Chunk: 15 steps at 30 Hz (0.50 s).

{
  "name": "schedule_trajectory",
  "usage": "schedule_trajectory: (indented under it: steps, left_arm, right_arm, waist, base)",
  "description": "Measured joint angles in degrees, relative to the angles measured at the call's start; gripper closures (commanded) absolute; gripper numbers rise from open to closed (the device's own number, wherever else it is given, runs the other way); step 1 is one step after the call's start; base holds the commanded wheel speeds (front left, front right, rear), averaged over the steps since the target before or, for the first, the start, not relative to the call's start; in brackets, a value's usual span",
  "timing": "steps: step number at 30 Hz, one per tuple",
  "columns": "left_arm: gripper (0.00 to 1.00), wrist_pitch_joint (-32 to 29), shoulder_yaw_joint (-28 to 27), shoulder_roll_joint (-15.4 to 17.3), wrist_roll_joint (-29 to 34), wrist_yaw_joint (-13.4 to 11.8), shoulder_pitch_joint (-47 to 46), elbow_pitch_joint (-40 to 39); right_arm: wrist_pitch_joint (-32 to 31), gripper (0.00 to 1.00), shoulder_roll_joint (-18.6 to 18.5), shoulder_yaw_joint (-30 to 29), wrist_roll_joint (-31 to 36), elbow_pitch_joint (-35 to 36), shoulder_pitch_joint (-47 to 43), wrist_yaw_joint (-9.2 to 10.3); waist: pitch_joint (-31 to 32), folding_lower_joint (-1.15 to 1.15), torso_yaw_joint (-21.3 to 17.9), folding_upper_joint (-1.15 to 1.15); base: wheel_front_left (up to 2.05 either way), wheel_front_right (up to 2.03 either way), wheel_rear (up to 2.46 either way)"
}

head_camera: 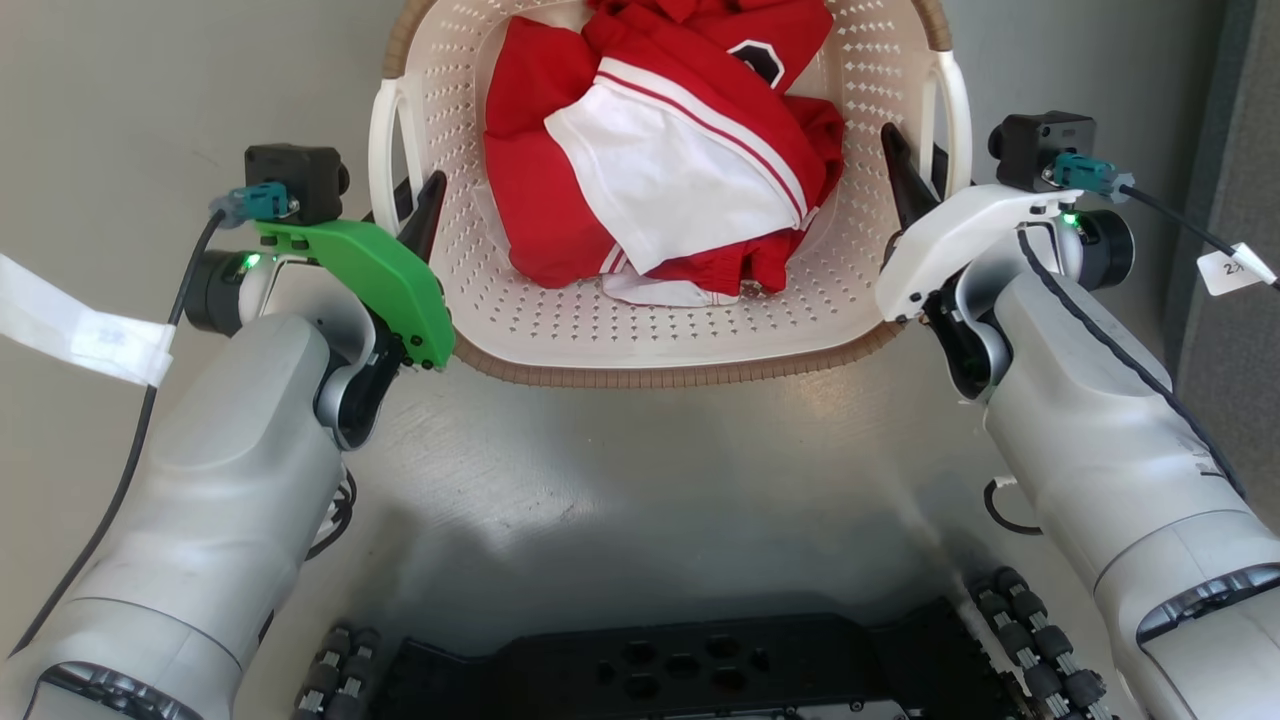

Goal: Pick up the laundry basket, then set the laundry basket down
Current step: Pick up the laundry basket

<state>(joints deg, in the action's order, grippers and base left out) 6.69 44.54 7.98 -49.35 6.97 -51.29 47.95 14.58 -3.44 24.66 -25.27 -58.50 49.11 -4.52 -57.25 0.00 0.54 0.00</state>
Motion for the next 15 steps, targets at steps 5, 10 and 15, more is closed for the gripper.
schedule_trajectory:
  steps: [5, 10, 15]
  left_arm:
    - [1.00, 0.78, 1.26, 0.01, -1.51, 0.00, 0.01, 1.26]
    - [1.00, 1.52, 2.42, 0.07, -3.04, 0.00, 0.03, 2.12]
    - [1.00, 1.69, 3.96, 0.07, -4.36, 0.01, 0.68, 3.47]
  right_arm:
    - [0.00, 1.00, 0.09, 0.94, -0.62, -0.16, -0.08, 0.00]
    - [0.00, 1.00, 0.09, 1.76, -2.50, -0.31, -0.64, -0.03]
    - [0.01, 1.00, 0.23, 2.91, -4.74, -0.35, -2.50, -0.31]
  waist:
    - [1.45, 0.00, 0.03, 0.00]
    - [3.69, 0.00, -0.03, 0.00]
    - [6.68, 0.00, -0.28, 0.00]
  base:
    - [0.00, 0.00, 0.00]
    - [0.00, 0.00, 0.00]
    - [0.00, 0.00, 0.00]
